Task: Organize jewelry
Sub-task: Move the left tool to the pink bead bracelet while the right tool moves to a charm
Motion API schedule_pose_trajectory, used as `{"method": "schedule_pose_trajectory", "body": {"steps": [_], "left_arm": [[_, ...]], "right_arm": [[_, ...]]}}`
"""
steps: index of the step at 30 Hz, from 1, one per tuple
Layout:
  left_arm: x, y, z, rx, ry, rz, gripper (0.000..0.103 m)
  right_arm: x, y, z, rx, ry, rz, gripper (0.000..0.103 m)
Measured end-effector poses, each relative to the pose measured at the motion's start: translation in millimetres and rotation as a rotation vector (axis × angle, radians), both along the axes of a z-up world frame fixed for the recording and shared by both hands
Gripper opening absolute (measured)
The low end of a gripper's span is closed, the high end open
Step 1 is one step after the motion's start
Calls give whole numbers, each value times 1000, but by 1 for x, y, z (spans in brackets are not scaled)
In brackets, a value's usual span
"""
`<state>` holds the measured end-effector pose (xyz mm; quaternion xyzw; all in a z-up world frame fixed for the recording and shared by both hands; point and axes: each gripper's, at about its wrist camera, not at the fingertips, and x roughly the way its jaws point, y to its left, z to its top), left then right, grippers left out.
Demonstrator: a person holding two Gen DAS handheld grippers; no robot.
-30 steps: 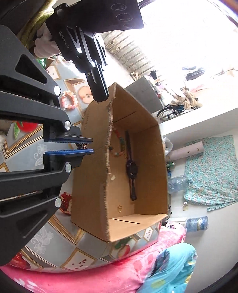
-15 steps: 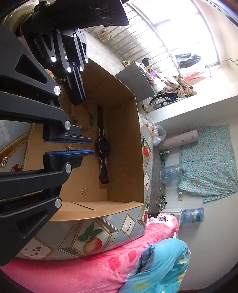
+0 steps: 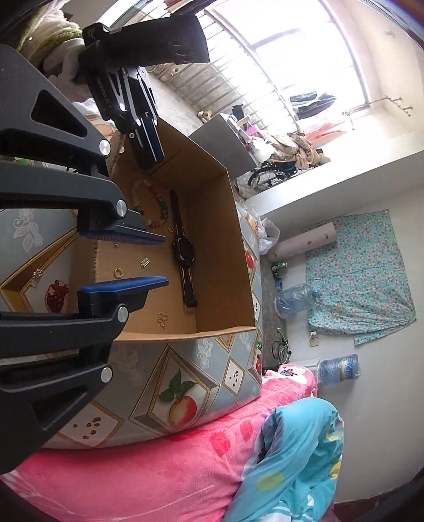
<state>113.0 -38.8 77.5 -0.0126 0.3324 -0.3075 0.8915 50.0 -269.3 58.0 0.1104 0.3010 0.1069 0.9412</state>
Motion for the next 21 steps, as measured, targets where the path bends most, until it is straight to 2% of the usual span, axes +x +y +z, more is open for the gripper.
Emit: {"method": "schedule_pose_trajectory", "body": {"steps": [5, 8, 11, 13, 16, 21], "left_arm": [[-29, 15, 9, -25, -54, -10, 33], [-49, 22, 11, -19, -93, -23, 34], [-66, 28, 8, 1, -99, -37, 37], [-76, 32, 5, 13, -82, -42, 39], [-89, 37, -6, 46, -46, -54, 48], [-110, 44, -38, 125, 46, -24, 49]], "right_arm": [[-41, -21, -5, 19, 4, -52, 24], [-52, -28, -24, 34, 66, -65, 25], [-52, -25, -50, 40, 156, -59, 25], [-48, -17, -68, 25, 204, -47, 25], [-41, -6, -91, 16, 265, -38, 25], [-34, 6, -111, -9, 325, -46, 25]]}}
